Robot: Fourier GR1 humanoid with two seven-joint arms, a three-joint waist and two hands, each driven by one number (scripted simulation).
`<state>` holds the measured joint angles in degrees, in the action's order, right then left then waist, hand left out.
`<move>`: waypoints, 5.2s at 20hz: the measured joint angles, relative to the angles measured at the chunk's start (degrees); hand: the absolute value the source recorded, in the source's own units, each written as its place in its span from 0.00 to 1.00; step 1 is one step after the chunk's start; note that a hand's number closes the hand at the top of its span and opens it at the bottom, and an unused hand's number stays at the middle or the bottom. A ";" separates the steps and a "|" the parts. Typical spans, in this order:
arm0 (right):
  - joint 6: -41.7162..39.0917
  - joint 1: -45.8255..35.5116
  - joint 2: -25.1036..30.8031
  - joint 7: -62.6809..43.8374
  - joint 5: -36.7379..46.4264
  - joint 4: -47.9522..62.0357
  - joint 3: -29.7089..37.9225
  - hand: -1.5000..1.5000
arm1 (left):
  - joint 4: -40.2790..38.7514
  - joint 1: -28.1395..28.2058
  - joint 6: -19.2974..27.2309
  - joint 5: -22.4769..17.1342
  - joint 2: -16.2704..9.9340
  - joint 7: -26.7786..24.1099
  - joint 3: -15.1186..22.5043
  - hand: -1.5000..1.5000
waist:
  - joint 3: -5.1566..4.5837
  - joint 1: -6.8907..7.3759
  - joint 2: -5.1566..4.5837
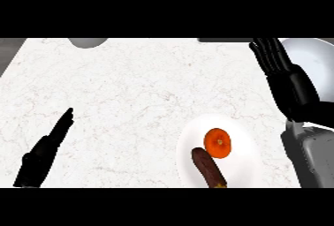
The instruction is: Pick the squash from the plate and place it in the bowl
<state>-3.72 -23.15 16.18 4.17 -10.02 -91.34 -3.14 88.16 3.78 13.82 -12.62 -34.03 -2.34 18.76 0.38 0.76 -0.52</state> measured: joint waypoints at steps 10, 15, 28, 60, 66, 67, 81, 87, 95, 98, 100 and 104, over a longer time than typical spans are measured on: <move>-12.88 -2.14 14.29 2.63 9.20 -0.38 -3.29 0.00 | 0.85 -6.48 4.92 -2.52 1.97 3.08 -7.76 0.50 | -0.72 -1.84 0.92; -7.96 14.13 16.72 11.11 17.18 -5.68 -3.35 0.00 | 1.15 -7.93 5.82 -3.45 2.85 4.79 -9.92 0.50 | -0.41 -2.54 0.84; -14.46 19.88 19.69 4.60 19.68 -17.42 3.22 0.00 | -1.30 -11.28 1.14 -0.45 5.90 6.08 -13.89 0.50 | -0.40 -0.87 0.56; -42.81 -8.39 11.39 -22.85 37.73 -1.77 -24.11 0.00 | -1.49 -12.40 -1.90 4.70 10.62 7.83 -17.26 0.50 | -0.38 -0.48 0.48; -35.67 -7.58 9.10 -17.36 47.60 0.73 -26.14 0.00 | -1.13 -12.41 -2.70 5.86 11.82 8.49 -18.03 0.50 | -0.37 -0.45 0.47; -35.11 -6.29 8.75 -17.18 48.68 0.11 -26.40 0.00 | -1.57 -13.08 -2.89 6.04 12.04 8.59 -18.35 0.50 | -0.38 -0.54 0.49; -33.78 1.68 4.27 -11.28 59.79 3.33 -25.92 0.00 | 2.16 -11.62 -6.20 8.41 14.06 11.22 -21.80 0.50 | -0.38 -0.62 0.55; -32.67 1.40 1.06 -9.41 63.98 6.48 -24.22 0.00 | 1.13 -11.67 -7.04 10.30 15.85 10.08 -22.68 0.50 | -0.38 -0.62 0.52; -31.79 0.09 -2.83 -5.81 67.34 13.61 -23.76 1.00 | 1.19 -11.57 -8.77 11.03 16.43 10.02 -24.26 0.50 | -0.48 -0.57 0.68; -29.54 -0.50 -3.53 -3.10 68.46 15.83 -23.17 1.00 | 0.51 -12.63 -9.00 11.54 16.87 10.48 -24.43 0.50 | -0.61 -0.65 0.89; -28.67 -1.07 -4.68 -2.37 69.19 17.16 -22.88 1.00 | -0.57 -13.10 -8.95 11.97 17.31 9.79 -24.70 0.50 | -0.65 -0.69 0.95; -26.27 -0.65 -5.59 -0.46 70.76 18.24 -22.35 1.00 | -0.07 -11.88 -10.35 11.52 16.98 9.18 -25.98 0.50 | -0.72 -0.64 1.11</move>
<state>-29.99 -23.80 10.59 3.70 60.74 -73.10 -25.50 88.10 -8.10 3.47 -1.10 -17.05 6.84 -7.22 -0.34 0.12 0.59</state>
